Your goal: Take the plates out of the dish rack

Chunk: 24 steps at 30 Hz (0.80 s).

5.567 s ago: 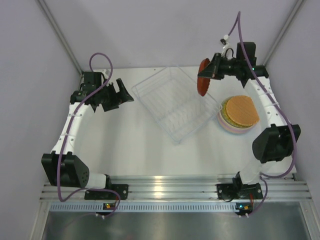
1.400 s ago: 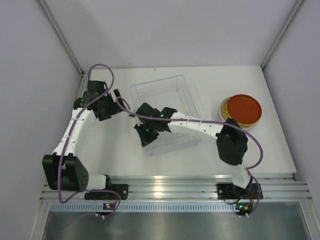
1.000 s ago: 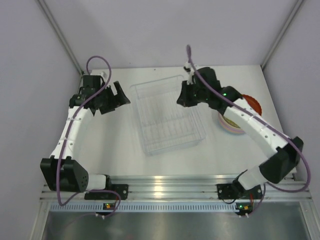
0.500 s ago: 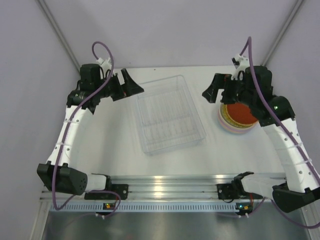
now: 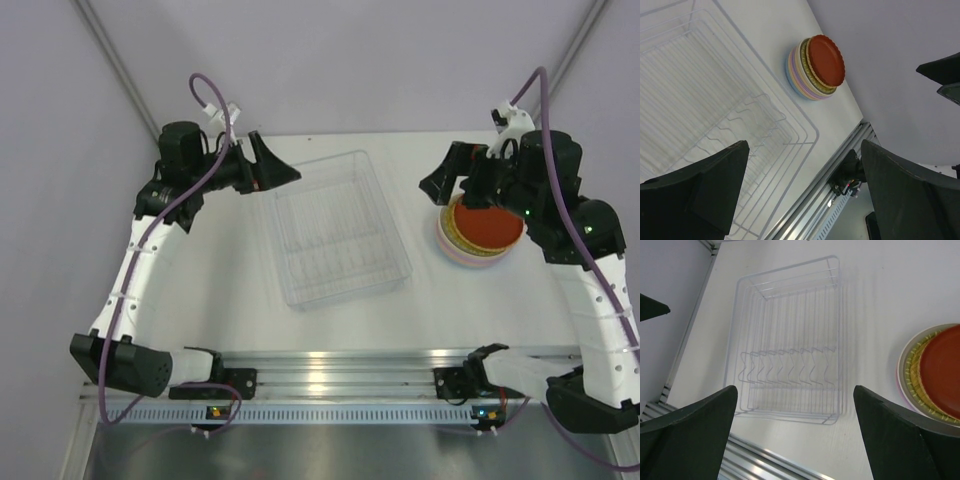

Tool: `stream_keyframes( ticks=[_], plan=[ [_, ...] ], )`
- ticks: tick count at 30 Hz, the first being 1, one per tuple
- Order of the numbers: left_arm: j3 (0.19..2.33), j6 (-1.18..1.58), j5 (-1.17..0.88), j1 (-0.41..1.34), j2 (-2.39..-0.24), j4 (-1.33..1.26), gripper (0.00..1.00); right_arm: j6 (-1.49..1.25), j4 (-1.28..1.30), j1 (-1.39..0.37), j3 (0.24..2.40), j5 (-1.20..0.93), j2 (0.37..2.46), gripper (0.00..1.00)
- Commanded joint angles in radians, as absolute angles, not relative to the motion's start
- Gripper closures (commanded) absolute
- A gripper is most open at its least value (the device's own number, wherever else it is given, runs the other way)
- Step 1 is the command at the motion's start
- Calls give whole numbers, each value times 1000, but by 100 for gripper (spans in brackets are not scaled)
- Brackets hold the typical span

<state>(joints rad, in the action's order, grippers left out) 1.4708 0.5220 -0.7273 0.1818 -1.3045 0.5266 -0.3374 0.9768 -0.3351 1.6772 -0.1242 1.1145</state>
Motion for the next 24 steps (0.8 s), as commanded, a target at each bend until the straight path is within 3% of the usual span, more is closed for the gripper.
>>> stream_keyframes(
  ticks=[1, 12, 24],
  plan=[
    [1511, 548, -810, 199, -1263, 408, 1, -354, 983, -321, 1717, -113, 1088, 0],
    [1437, 606, -939, 253, -1236, 227, 1, -356, 956, -321, 1709, -163, 1078, 0],
    [1361, 604, -946, 321, -1233, 173, 1, -377, 936, -322, 1677, -152, 1046, 0]
  ],
)
